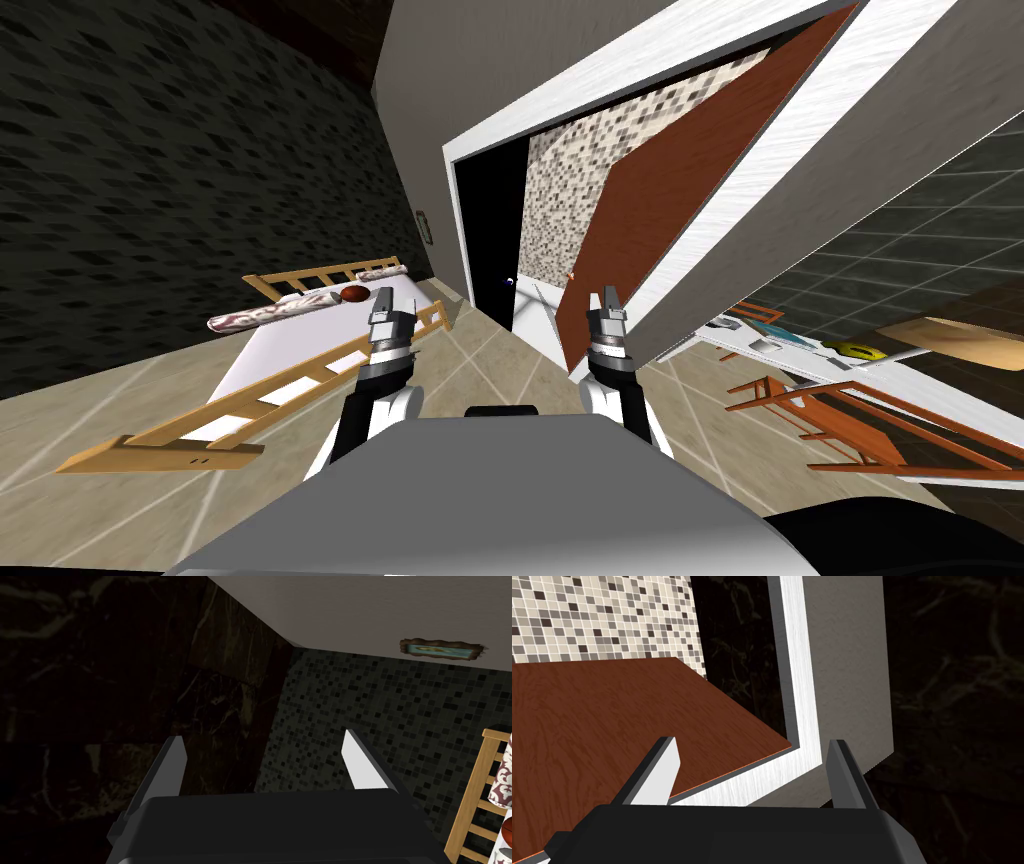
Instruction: Push the door open
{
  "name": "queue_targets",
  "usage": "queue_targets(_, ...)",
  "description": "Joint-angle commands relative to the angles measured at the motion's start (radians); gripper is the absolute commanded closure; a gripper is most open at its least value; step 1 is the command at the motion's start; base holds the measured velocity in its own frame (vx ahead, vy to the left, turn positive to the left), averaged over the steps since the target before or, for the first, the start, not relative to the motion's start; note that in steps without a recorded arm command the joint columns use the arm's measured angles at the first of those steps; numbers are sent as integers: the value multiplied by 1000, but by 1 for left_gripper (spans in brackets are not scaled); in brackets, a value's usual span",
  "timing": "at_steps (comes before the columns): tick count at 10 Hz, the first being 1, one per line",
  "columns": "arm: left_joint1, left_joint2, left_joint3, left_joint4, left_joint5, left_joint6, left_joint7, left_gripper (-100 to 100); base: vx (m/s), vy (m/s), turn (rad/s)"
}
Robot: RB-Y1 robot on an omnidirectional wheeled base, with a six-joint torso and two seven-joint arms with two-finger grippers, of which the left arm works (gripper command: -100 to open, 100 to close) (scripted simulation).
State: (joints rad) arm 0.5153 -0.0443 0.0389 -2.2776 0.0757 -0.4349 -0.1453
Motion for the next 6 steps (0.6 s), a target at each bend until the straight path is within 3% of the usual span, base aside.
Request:
queue_targets(1,-14,12,8,33,-3,-7,3,-100,64,2,-153)
queue_targets(6,-60,42,33,145,-12,-31,11,-100,88,57,-145)
